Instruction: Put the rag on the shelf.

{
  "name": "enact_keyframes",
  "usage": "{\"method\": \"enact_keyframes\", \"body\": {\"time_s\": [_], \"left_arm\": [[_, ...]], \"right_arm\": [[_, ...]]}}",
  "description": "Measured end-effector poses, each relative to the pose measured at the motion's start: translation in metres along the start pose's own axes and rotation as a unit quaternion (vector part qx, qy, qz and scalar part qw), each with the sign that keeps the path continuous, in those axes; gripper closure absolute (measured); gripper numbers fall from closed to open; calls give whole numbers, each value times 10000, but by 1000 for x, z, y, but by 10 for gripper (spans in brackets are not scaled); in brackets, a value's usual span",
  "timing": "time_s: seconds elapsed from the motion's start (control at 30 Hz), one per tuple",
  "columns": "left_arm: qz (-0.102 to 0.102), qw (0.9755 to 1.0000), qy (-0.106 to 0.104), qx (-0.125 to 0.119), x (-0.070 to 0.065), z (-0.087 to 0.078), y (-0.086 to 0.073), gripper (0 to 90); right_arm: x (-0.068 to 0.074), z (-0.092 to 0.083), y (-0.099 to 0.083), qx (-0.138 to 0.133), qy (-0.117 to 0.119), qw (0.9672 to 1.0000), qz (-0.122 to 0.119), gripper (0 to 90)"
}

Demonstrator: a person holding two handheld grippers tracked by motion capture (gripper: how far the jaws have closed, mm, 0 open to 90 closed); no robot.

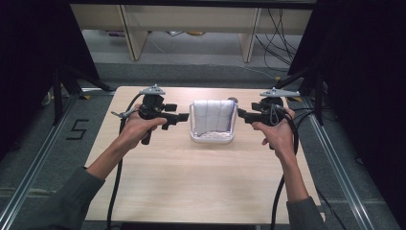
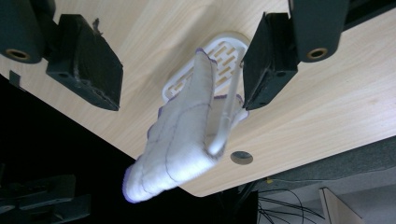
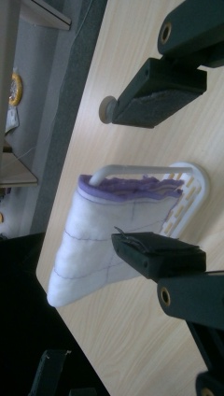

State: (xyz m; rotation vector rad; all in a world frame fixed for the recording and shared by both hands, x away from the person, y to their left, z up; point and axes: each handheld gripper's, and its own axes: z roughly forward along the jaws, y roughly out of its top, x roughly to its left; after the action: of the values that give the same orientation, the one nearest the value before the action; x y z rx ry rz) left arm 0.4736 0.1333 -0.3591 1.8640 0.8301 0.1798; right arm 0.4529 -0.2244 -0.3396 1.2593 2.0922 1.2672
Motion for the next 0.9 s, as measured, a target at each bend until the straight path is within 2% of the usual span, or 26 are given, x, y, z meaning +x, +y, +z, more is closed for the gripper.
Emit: {"method": "enact_keyframes", "body": {"time_s": [0.2,0.37,0.43,0.5,0.57,0.6,0.73,0.77,0.8,0.9], "left_arm": [[114,9999,9,-50,-6,-6,-12,273],[103,9999,-52,-49,-12,-10,-22,257],[153,9999,-50,-4,-15,-12,-28,248],[163,9999,-47,2,-17,-14,-32,243],[163,9999,-40,-25,-19,-16,-34,241],[165,9998,-75,-13,-20,-17,-36,240],[217,9997,-123,-1,-24,-20,-44,231],[216,9997,-102,1,-25,-20,-46,231],[223,9997,-97,18,-26,-21,-48,229],[213,9997,-118,45,-28,-24,-56,227]], "right_arm": [[5,-1,-17,16,86,10000,28,348],[13,-3,-29,-13,189,9996,188,342],[13,-3,-33,-62,245,9996,116,339],[16,-3,-38,-73,185,9997,141,336],[16,-2,-41,-60,215,9997,26,336],[18,-3,-42,-5,219,9997,95,335],[23,-3,-49,55,210,9998,44,334],[23,-1,-51,-20,199,9998,-98,333],[26,-1,-53,27,213,9998,49,332],[26,1,-59,72,260,9996,-44,331]]}}
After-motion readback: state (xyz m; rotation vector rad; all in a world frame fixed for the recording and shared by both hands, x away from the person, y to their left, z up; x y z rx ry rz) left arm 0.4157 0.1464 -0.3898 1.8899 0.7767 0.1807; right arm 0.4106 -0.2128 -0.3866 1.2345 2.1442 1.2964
